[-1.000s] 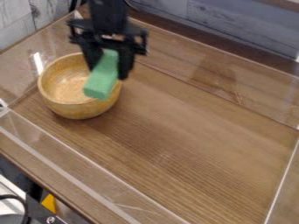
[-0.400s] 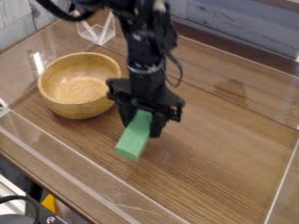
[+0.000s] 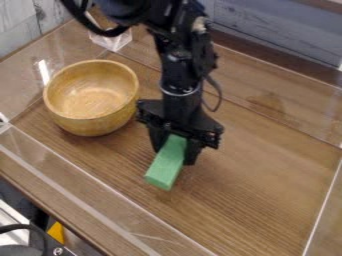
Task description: Remove the green block from inside the brown bowl and put it on the table
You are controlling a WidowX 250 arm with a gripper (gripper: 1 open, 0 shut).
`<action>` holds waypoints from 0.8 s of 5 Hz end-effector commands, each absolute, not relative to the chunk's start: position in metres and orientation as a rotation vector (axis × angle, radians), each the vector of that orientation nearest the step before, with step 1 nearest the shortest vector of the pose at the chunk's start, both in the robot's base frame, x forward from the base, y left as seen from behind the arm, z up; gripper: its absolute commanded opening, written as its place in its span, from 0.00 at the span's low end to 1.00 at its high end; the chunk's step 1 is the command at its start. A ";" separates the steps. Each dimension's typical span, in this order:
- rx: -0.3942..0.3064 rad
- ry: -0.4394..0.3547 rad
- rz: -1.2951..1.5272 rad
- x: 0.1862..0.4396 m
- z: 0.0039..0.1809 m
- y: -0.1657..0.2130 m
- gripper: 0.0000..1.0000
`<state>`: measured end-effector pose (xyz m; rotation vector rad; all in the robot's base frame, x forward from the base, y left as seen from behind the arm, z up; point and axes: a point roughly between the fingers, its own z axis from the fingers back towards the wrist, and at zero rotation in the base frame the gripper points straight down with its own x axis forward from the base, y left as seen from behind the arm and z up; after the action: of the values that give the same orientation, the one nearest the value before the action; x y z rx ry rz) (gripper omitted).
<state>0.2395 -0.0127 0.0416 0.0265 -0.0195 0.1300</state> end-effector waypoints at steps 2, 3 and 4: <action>0.023 -0.059 0.095 0.266 0.052 -0.006 0.00; 0.022 -0.057 0.070 0.268 0.051 0.004 0.00; 0.017 -0.057 0.054 0.274 0.046 0.004 0.00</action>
<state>0.2637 0.0016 0.0347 0.0173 -0.0068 0.0479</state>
